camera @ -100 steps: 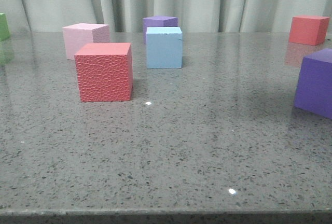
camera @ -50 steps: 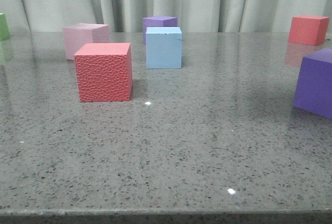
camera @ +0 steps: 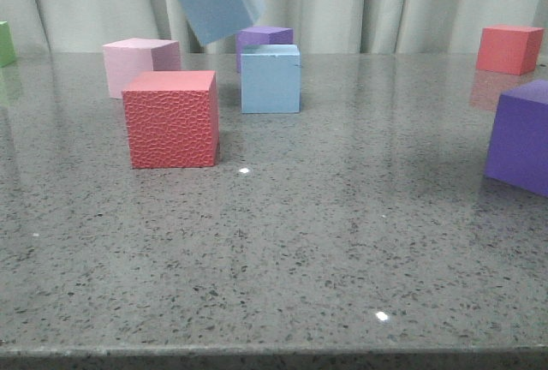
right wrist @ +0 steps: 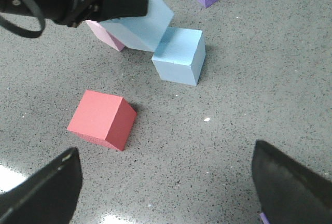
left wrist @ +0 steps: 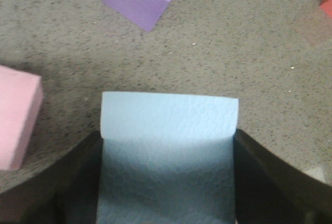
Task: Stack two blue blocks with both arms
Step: 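Carry the held light blue cube over the placed light blue cube, then release the cube on top and raise the left gripper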
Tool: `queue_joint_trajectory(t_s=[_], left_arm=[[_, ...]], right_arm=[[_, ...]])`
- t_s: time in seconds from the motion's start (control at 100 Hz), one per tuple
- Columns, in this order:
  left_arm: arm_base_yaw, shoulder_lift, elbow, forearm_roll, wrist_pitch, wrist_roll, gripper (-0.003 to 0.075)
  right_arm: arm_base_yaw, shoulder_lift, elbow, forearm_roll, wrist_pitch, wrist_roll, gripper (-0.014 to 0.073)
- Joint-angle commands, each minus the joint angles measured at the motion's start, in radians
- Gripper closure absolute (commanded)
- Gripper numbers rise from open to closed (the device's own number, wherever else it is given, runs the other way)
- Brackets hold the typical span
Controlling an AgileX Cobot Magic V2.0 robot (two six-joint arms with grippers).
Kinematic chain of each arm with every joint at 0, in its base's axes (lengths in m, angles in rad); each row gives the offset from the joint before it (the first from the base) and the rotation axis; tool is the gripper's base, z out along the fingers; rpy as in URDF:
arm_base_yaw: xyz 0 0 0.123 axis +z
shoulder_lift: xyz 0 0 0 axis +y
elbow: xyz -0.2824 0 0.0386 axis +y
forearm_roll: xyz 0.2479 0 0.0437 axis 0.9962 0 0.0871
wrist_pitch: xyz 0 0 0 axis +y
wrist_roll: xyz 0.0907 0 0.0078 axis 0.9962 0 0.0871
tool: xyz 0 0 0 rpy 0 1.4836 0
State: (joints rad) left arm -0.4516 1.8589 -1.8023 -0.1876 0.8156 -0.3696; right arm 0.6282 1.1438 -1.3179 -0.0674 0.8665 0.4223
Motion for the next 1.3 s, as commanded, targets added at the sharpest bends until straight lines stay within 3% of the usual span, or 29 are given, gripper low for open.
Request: queue_joint_trajectory(t_s=[0.0, 0.67, 0.74, 0.96, 1.29], left_arm=[[-0.026, -0.037, -0.063, -0.022, -0.062, -0.021, 0.0398], [-0.054, 0.009, -0.116, -0.031, -0.03, -0.038, 0.039], [-0.054, 0.009, -0.116, -0.037, -0.03, -0.038, 0.036], [-0.054, 0.009, -0.116, -0.055, -0.031, -0.038, 0.0164], [-0.054, -0.047, -0.116, -0.076, -0.035, 0.003, 0.0178]], right_arm=[[-0.003, -0.026, -0.021, -0.006, -0.051, -0.01, -0.006], [-0.003, -0.026, -0.021, -0.006, -0.028, -0.01, -0.006], [-0.003, -0.026, -0.021, -0.006, -0.028, -0.01, -0.006], [-0.003, -0.026, -0.021, -0.006, -0.027, -0.01, -0.006], [-0.003, -0.026, -0.021, -0.006, -0.014, -0.01, -0.006]])
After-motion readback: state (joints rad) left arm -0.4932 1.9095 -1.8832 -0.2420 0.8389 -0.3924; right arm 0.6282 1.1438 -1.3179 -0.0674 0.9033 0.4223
